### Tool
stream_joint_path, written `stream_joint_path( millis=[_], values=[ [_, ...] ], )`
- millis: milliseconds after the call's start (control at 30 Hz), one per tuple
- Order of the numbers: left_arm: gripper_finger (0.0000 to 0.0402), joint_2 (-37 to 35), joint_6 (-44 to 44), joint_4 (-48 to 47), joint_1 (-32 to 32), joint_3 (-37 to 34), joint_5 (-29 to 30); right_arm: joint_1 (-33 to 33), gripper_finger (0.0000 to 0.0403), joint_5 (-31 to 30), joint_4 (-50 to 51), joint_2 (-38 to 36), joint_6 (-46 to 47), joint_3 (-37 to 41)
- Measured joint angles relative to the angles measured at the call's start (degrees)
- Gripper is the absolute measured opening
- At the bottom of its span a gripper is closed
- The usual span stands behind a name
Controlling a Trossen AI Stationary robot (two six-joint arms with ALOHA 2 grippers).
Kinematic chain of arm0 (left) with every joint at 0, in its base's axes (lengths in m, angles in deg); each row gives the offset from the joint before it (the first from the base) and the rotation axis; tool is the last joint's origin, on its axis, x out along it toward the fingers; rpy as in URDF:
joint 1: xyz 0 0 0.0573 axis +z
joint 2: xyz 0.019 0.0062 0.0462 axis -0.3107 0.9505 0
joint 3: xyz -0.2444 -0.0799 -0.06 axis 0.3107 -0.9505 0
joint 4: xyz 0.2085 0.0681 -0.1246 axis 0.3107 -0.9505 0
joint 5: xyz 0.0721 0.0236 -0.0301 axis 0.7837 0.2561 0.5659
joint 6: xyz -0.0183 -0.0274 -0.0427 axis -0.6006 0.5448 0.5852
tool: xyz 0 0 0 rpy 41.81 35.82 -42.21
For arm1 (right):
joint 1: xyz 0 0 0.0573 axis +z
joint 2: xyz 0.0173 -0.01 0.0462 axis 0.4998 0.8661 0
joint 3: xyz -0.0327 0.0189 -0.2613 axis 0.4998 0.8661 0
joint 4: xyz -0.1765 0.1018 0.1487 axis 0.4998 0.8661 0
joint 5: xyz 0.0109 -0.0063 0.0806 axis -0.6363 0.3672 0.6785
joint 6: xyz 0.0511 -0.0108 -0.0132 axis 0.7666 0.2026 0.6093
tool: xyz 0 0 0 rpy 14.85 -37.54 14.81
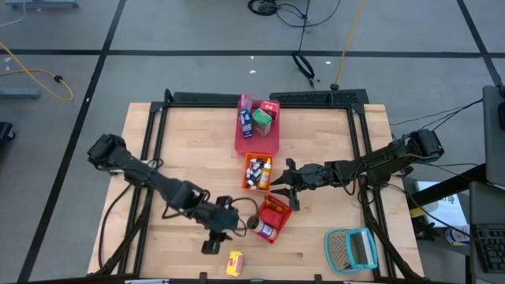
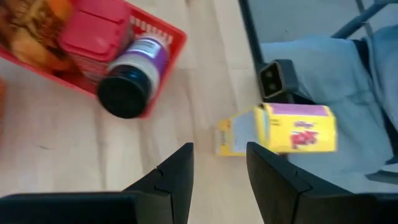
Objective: Pick & Place Kitchen Items
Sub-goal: Put the yellow cereal box into the red bin
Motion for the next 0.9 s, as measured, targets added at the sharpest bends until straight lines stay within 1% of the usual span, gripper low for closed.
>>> stream_joint_path(
  millis=[67,300,400,633,767,900],
  values=[
    [0.0147,0.0,0.32,0.59,-1.47,0.0,0.22,0.0,0.0116,0.0,0.0,0.0,0.0,0.01],
    [0.0147,1.05,0.38,3.54,-5.58,-0.09,3.72,0.0,0.0116,0.0,0.0,0.0,0.24,0.01],
    [0.0147,1.55,-0.29,6.71,-6.43,0.02,5.0,0.0,0.0116,0.0,-0.01,0.0,1.39,0.01],
    [0.0147,3.7,0.7,7.15,-7.89,-0.07,6.98,0.0,0.0116,0.0,-0.02,0.0,1.45,0.01],
    [0.0147,5.68,0.95,8.87,-8.07,-0.07,6.98,0.0,0.0116,0.0,-0.09,0.0,1.45,0.01],
    [0.0147,7.25,2.57,9.13,-7.9,-0.07,5.35,0.0,0.0116,0.0,-0.04,0.0,1.44,0.0]
  ],
)
